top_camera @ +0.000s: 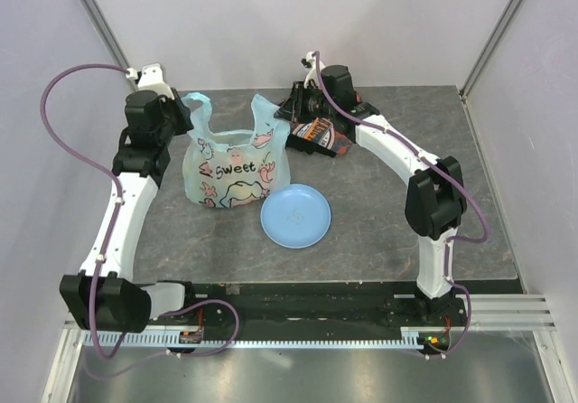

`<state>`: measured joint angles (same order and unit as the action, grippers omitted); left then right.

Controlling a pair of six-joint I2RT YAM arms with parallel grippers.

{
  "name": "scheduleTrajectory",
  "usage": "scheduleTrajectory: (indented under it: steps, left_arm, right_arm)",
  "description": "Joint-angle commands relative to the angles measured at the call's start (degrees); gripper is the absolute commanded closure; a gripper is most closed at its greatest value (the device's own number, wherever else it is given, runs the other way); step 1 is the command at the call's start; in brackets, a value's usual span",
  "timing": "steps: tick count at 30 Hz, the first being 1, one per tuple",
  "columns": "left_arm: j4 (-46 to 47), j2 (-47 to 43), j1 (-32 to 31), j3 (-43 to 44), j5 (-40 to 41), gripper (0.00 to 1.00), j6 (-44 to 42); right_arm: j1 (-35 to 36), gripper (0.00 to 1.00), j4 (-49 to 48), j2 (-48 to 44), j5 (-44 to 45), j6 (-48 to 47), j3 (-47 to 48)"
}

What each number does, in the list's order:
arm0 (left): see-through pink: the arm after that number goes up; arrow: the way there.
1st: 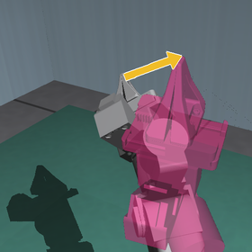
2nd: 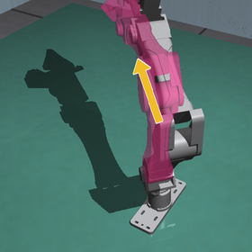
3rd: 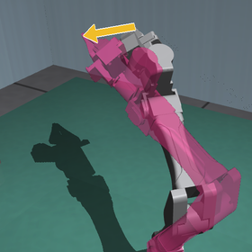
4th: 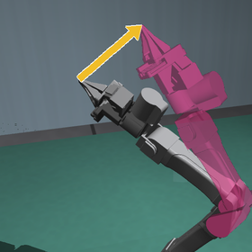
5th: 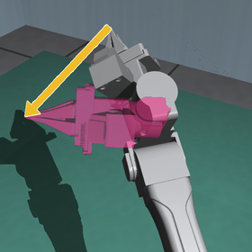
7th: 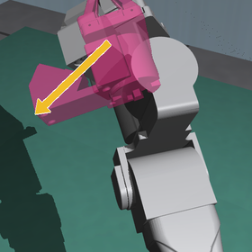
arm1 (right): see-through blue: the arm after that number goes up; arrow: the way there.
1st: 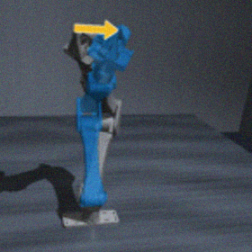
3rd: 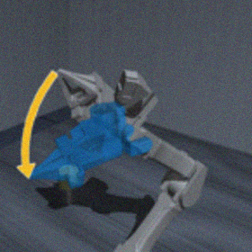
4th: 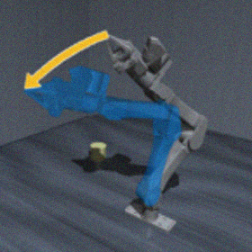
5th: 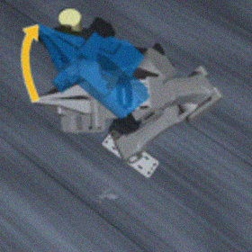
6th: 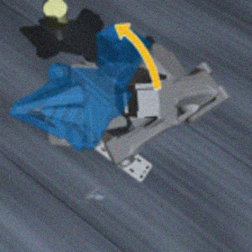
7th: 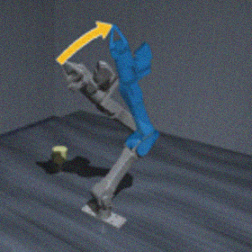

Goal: Place the fruits into the plastic bag

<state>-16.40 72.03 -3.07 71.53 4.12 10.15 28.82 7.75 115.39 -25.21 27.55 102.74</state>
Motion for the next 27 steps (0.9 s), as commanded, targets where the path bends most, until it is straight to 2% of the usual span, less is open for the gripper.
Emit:
scheduleTrajectory:
  steps: [1,2,3,4,6,8,9,13,15,17,20,27]
  left_arm:
    - [1.4,-4.0,0.2,1.4,-2.2,0.45,4.0]
    - [0.6,-4.3,0.2,1.4,-2.7,0.36,4.3]
    - [0.3,-4.7,0.2,1.5,-3.0,0.30,4.8]
    - [0.1,-5.7,0.2,1.6,-3.5,0.22,4.9]
    - [0.1,-6.5,0.2,1.8,-6.4,0.19,5.1]
    - [-1.0,-7.7,0.2,2.6,-8.1,0.17,5.9]
    - [-1.2,-8.3,0.2,2.7,-8.7,0.16,6.5]
    - [-1.9,-10.9,0.2,2.7,-11.8,0.15,7.1]
    - [-3.4,-13.4,0.1,2.2,-8.6,0.15,9.7]
    - [-4.8,-15.8,0.2,0.9,-0.7,0.02,12.6]
    - [-8.3,-19.5,0.2,0.0,6.5,0.01,14.4]
    - [-15.1,-24.5,0.2,-0.3,12.0,0.01,14.9]
  right_arm:
    - [0.2,0.63,-3.4,-3.6,-1.6,-0.8,1.6]
    - [0.2,0.56,-3.4,-4.5,-1.6,-1.3,1.5]
    - [0.2,0.40,-3.4,-5.1,-1.5,-2.1,1.2]
    - [0.2,0.33,-3.4,-5.6,-1.2,-2.7,1.1]
    - [0.1,0.19,-3.2,-7.4,-0.9,-4.2,0.4]
    - [0.0,0.13,-2.9,-8.8,-0.7,-4.9,0.3]
    - [0.1,0.05,-2.5,-9.3,-0.7,-5.2,0.3]
    - [-0.4,0.02,-1.8,-12.9,1.0,-5.8,-1.0]
    - [-1.4,0.02,-1.5,-14.5,2.9,-5.8,-2.3]
    - [-2.9,0.02,-1.3,-17.3,4.6,-6.0,-5.3]
    - [-4.9,0.02,-0.5,-21.8,8.4,-7.6,-11.0]
    - [-6.1,0.02,4.6,-34.3,26.5,-13.7,-23.8]
